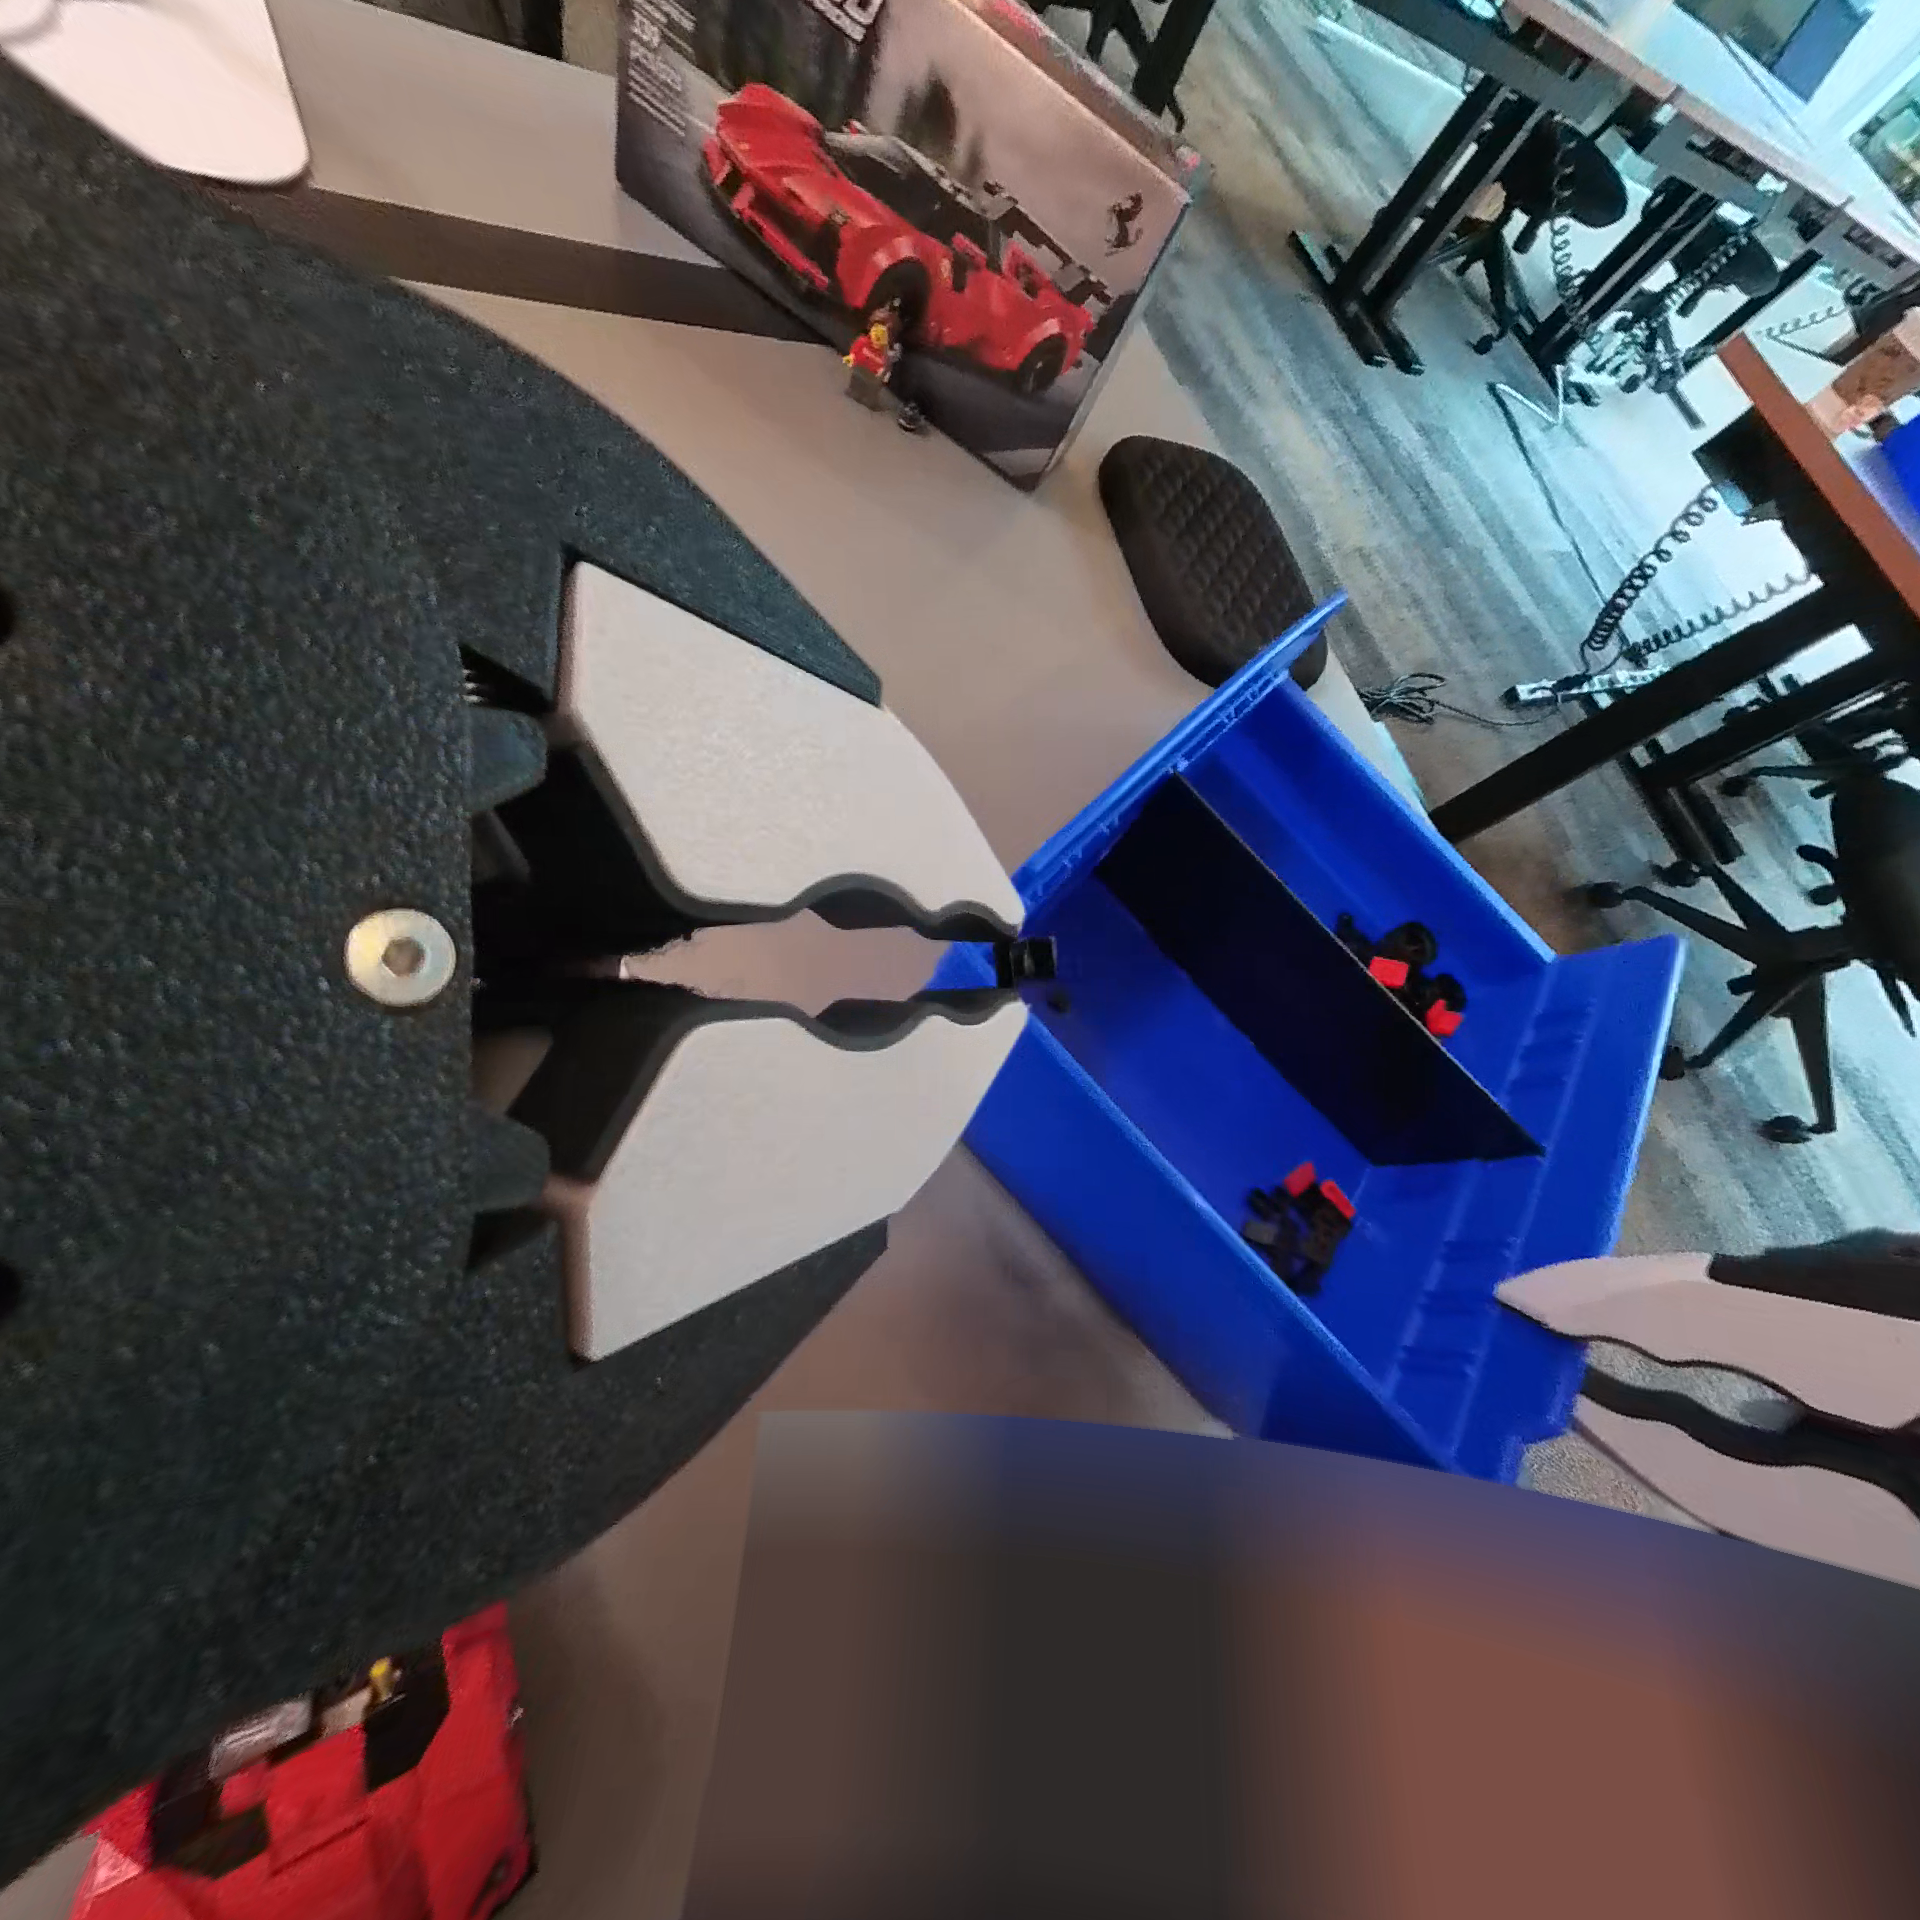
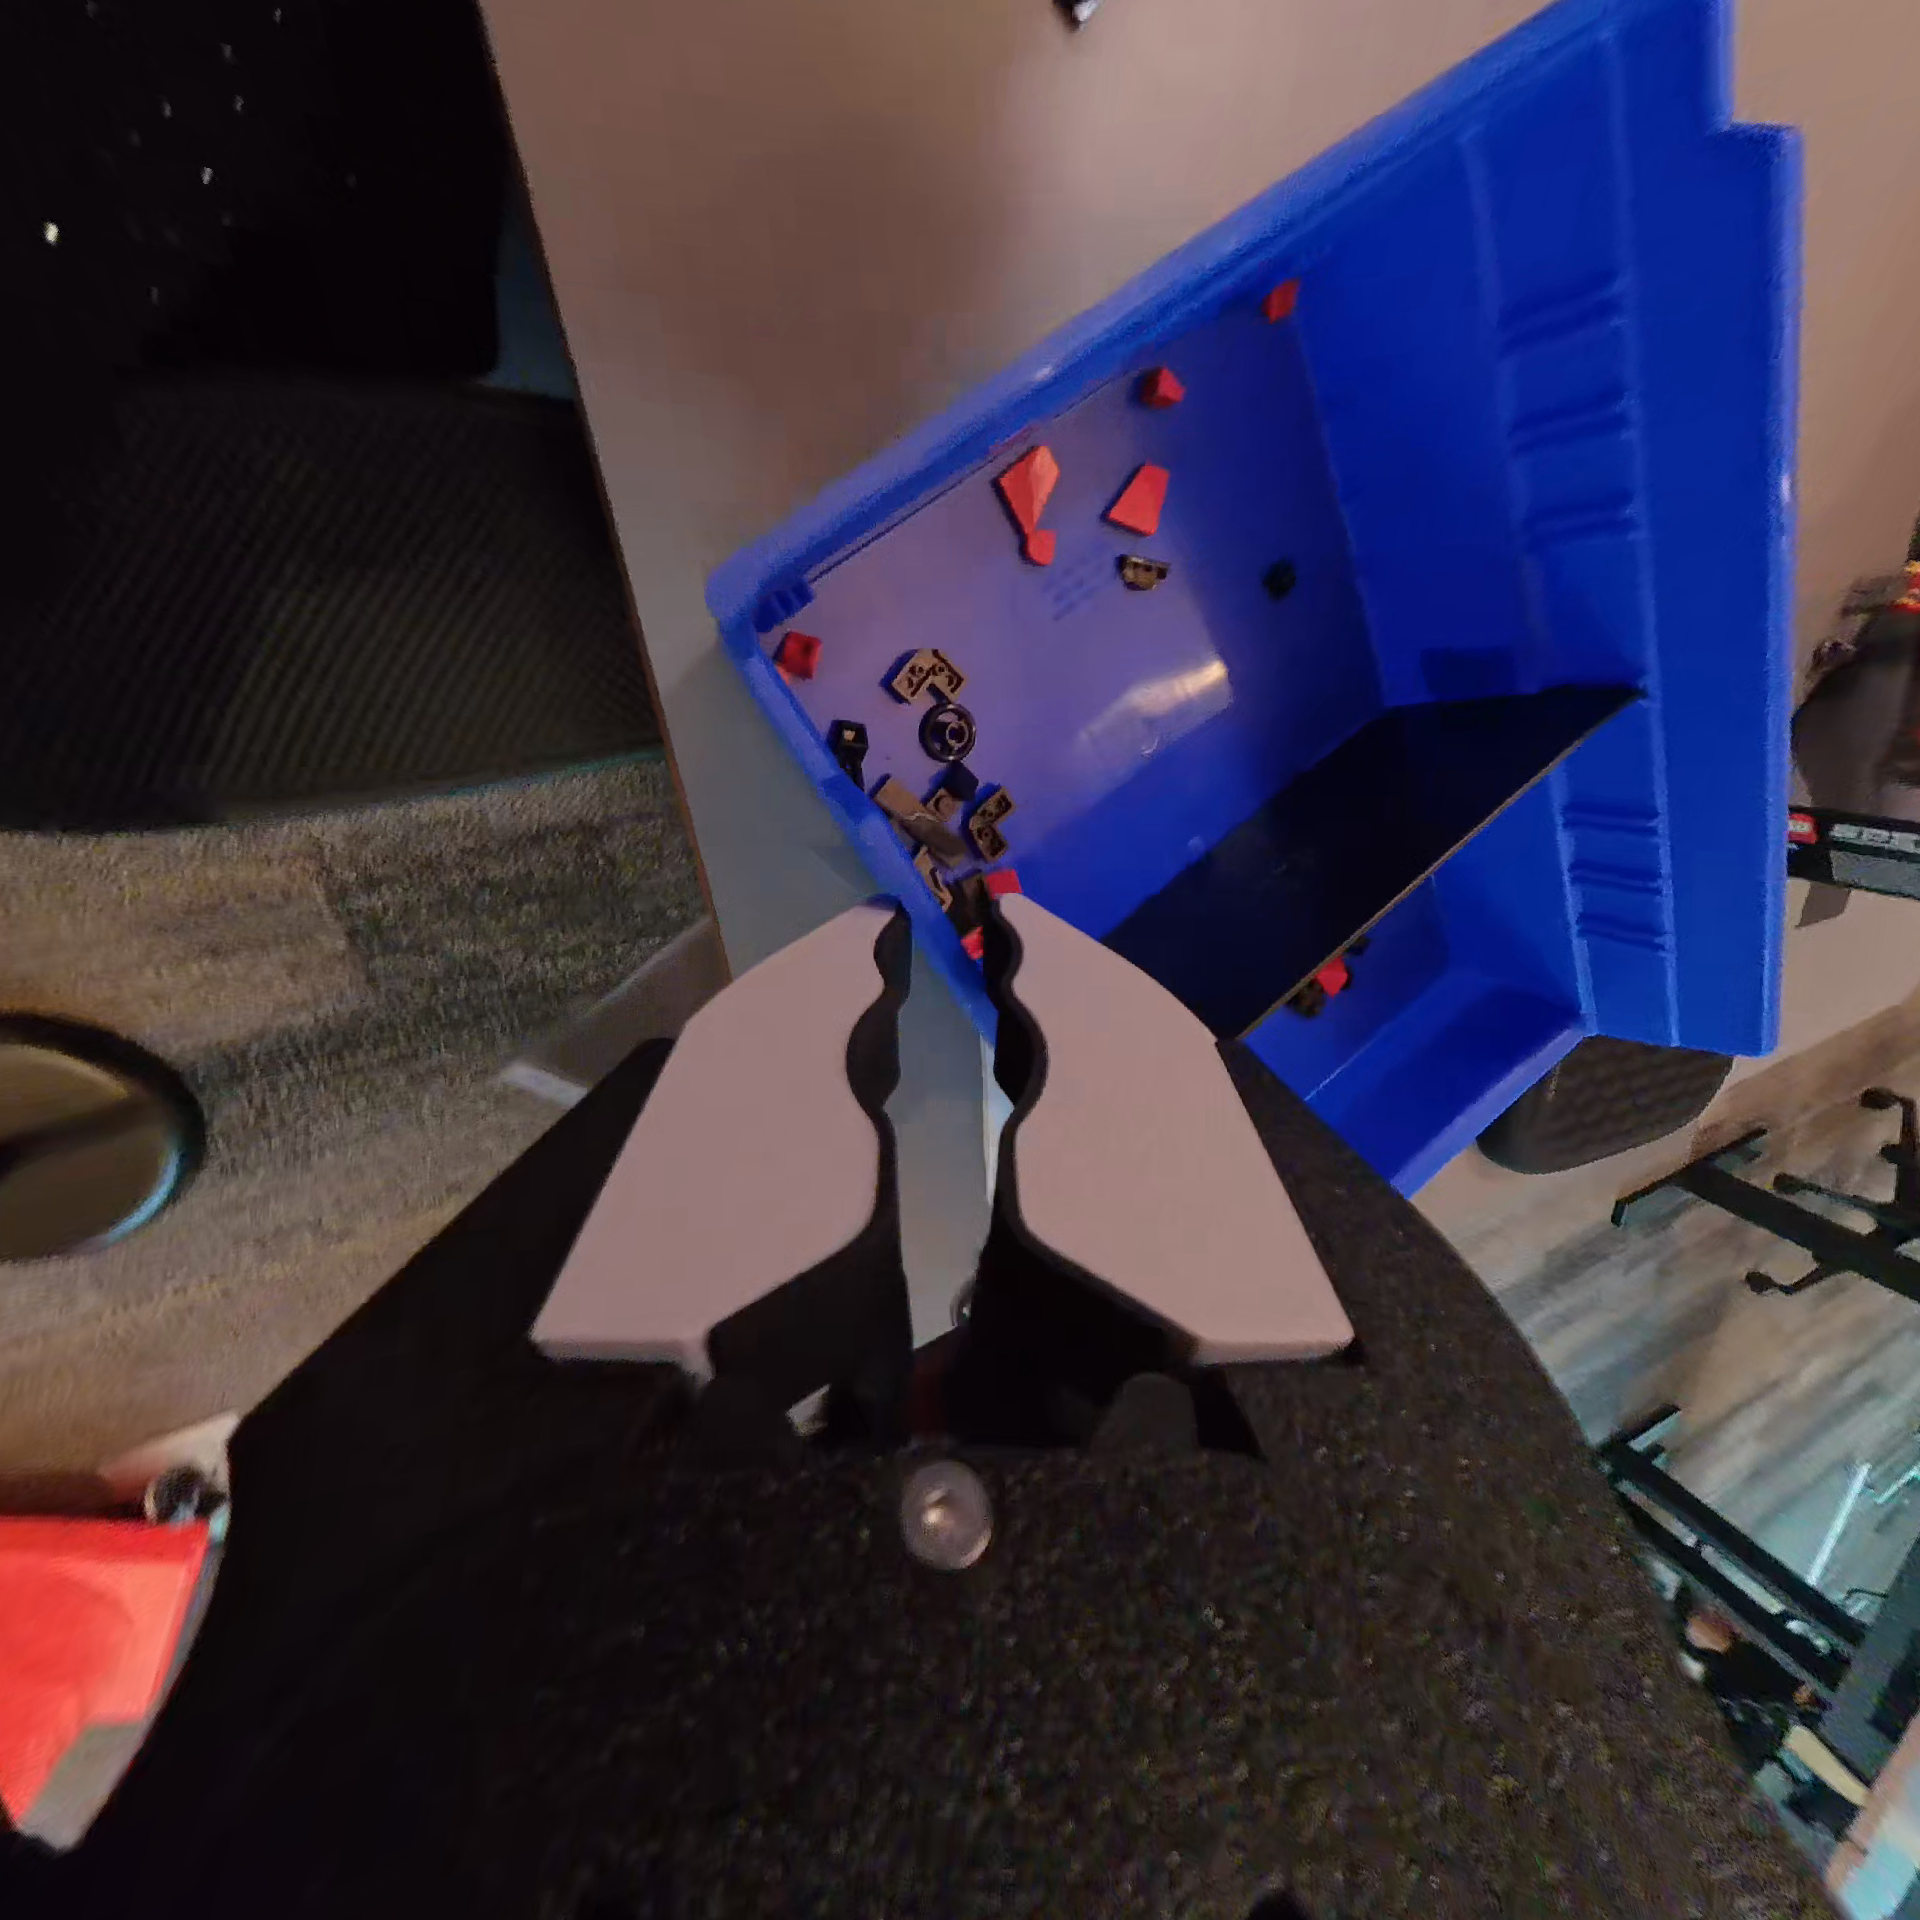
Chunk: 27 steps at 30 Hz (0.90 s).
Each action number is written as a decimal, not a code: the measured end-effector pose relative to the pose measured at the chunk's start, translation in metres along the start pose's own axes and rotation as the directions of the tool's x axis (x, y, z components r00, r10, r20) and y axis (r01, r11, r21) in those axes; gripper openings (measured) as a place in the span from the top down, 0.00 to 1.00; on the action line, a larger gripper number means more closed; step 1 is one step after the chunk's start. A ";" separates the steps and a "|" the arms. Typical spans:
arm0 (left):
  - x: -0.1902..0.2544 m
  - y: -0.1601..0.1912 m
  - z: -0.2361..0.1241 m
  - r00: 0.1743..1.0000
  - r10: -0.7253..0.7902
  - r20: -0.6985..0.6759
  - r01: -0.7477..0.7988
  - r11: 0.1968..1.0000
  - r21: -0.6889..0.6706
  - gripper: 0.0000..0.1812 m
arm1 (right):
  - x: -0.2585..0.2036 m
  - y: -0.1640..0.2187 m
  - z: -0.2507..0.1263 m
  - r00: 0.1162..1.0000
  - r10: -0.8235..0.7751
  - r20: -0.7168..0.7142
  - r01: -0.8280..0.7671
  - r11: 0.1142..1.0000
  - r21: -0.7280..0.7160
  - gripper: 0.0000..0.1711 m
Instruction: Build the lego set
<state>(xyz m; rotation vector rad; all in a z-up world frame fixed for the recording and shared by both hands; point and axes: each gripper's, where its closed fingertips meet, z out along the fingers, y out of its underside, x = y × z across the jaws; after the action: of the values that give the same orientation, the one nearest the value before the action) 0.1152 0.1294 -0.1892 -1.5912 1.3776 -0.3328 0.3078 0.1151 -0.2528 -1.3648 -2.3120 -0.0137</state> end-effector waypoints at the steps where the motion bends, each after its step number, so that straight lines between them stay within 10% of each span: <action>1: 0.001 0.001 -0.002 1.000 -0.007 0.002 0.007 1.000 0.003 0.96 | 0.000 0.002 -0.001 1.000 -0.023 0.018 0.024 0.999 -0.023 0.93; 27: 0.014 0.033 -0.031 0.991 -0.133 0.021 0.132 0.990 0.040 0.96 | 0.043 0.028 -0.053 0.985 -0.170 -0.004 0.161 0.940 -0.301 0.93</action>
<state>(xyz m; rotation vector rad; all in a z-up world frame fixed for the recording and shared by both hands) 0.0769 0.1059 -0.2048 -1.6536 1.2427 -0.4164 0.3330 0.1523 -0.1951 -1.2894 -2.4668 -0.4528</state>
